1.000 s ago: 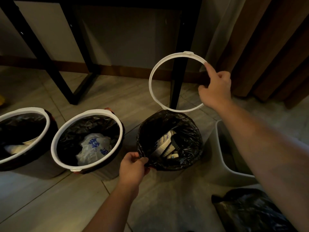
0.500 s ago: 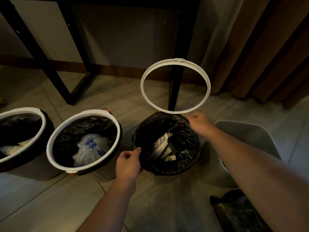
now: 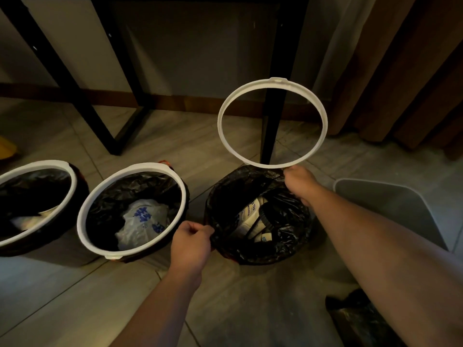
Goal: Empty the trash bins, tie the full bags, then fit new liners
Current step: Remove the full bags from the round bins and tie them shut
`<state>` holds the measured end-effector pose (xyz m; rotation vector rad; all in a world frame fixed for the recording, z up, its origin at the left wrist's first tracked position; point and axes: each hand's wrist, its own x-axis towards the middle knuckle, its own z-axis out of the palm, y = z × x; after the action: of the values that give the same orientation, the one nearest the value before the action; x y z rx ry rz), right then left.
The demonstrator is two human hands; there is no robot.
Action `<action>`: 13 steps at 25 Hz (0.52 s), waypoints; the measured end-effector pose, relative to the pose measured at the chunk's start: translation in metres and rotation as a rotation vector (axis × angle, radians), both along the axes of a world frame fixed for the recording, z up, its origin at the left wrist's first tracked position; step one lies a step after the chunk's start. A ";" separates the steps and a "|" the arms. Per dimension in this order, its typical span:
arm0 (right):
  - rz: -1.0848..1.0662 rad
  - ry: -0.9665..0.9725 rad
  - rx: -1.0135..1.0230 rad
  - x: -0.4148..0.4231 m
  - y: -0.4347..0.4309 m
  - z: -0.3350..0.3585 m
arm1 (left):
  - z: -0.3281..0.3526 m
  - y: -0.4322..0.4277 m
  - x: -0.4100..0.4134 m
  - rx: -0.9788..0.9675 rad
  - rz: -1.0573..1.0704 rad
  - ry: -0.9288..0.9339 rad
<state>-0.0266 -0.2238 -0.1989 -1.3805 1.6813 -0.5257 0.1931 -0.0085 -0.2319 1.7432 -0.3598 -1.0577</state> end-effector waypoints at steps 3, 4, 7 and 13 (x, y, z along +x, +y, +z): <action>-0.055 -0.029 0.025 0.001 -0.004 -0.004 | 0.004 -0.004 0.000 -0.015 0.011 0.024; -0.065 -0.039 0.033 0.001 -0.006 -0.006 | 0.004 -0.005 0.000 -0.006 0.015 0.036; -0.088 -0.046 0.060 -0.002 -0.010 -0.011 | 0.003 -0.007 0.001 0.027 -0.021 0.068; -0.037 0.138 -0.290 0.002 0.008 -0.009 | 0.007 -0.004 -0.002 -0.068 -0.079 -0.039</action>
<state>-0.0248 -0.2159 -0.2077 -1.6267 1.7961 -0.7323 0.1914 -0.0126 -0.2250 1.7024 -0.4882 -1.0565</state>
